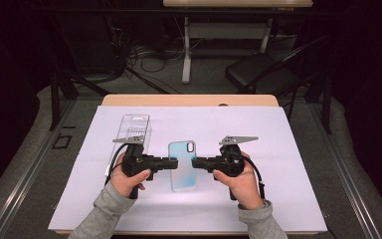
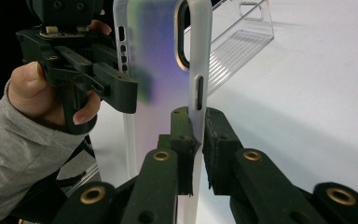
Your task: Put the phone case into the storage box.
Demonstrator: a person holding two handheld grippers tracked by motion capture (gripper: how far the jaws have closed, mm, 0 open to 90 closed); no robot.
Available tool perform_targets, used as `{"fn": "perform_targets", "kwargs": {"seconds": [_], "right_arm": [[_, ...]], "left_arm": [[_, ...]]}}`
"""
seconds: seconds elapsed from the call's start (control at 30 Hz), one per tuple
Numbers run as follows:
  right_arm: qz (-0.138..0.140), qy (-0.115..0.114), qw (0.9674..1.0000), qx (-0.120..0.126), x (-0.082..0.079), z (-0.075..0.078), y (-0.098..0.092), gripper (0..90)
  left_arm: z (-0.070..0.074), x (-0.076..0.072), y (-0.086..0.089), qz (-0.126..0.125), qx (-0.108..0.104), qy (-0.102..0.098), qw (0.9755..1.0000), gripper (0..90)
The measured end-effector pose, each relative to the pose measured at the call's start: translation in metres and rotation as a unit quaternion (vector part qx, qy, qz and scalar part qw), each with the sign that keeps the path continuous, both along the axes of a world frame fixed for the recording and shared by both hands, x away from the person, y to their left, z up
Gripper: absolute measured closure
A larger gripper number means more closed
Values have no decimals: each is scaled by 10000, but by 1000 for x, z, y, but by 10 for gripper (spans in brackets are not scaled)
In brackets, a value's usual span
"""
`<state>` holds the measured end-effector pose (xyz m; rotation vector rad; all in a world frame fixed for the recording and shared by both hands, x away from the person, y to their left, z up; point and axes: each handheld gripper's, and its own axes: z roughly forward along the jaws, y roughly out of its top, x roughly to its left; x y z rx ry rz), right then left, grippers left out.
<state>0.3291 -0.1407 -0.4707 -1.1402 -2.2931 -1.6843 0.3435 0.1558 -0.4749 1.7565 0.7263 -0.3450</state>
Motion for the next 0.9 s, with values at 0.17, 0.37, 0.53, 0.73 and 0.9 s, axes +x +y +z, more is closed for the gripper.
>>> {"fn": "perform_targets", "kwargs": {"seconds": [0.17, 0.37, 0.53, 0.73, 0.9], "right_arm": [[-40, 7, 10000, -34, 0, 0, 0, 833], [-137, 36, 9999, -84, 1, -1, -2, 833], [-228, 54, 9997, -91, 1, -1, -3, 833], [-344, 107, 9993, -132, 1, 0, -4, 833], [-503, 13, 9983, -294, -1, 3, -4, 833]], "left_arm": [[0, 1, 1, 28, -18, -16, 10000, 713], [0, 1, 2, 76, -11, -48, 10000, 687], [0, 1, 2, 156, 31, -65, 9999, 653], [1, 2, 4, 287, 131, -174, 9994, 619], [1, 2, 6, 447, 218, -251, 9984, 588]]}}
